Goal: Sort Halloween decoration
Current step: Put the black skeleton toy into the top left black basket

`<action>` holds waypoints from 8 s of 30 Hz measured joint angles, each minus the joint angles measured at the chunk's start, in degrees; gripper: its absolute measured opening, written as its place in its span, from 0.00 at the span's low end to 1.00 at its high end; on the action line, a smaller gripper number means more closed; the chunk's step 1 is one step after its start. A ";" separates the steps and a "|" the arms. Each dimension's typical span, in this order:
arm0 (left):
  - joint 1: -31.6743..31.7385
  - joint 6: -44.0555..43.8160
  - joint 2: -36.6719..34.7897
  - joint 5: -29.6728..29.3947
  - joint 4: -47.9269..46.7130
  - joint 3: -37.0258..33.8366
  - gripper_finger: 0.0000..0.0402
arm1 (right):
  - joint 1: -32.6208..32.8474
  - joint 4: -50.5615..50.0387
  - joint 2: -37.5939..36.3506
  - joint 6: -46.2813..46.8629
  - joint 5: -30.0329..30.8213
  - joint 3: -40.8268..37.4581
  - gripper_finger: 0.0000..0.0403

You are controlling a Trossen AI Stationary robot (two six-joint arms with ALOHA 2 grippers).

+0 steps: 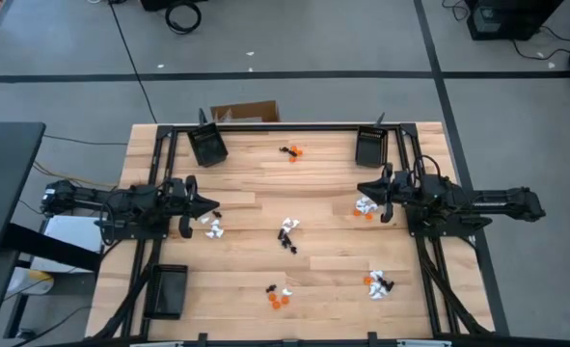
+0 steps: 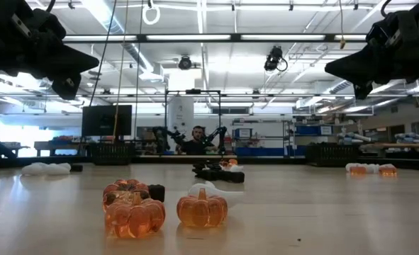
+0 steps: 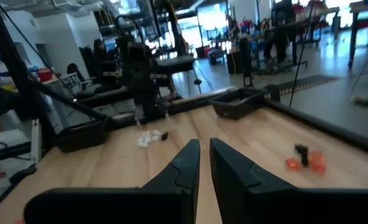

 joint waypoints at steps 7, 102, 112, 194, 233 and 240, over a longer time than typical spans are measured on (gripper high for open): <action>0.04 -3.00 0.00 -0.23 12.89 0.02 0.03 | -0.01 12.55 0.02 12.33 1.73 -0.01 0.11; 59.19 0.40 65.98 16.98 -31.59 48.89 0.39 | -33.76 -13.35 77.92 23.99 -3.36 58.18 0.11; 55.75 1.03 77.99 17.71 -30.37 48.89 0.39 | -32.17 -13.34 77.92 24.62 -1.61 58.18 0.11; 47.47 44.54 113.70 29.41 -18.24 80.17 0.42 | -21.77 -50.70 77.94 23.00 -0.58 64.15 0.45; 48.01 51.18 119.10 31.44 -28.08 85.02 0.15 | -23.30 -50.52 77.92 24.12 -1.68 64.15 0.45; 47.87 50.22 119.10 30.98 -28.38 85.02 0.12 | -23.18 -49.95 77.92 25.02 -1.68 64.15 0.45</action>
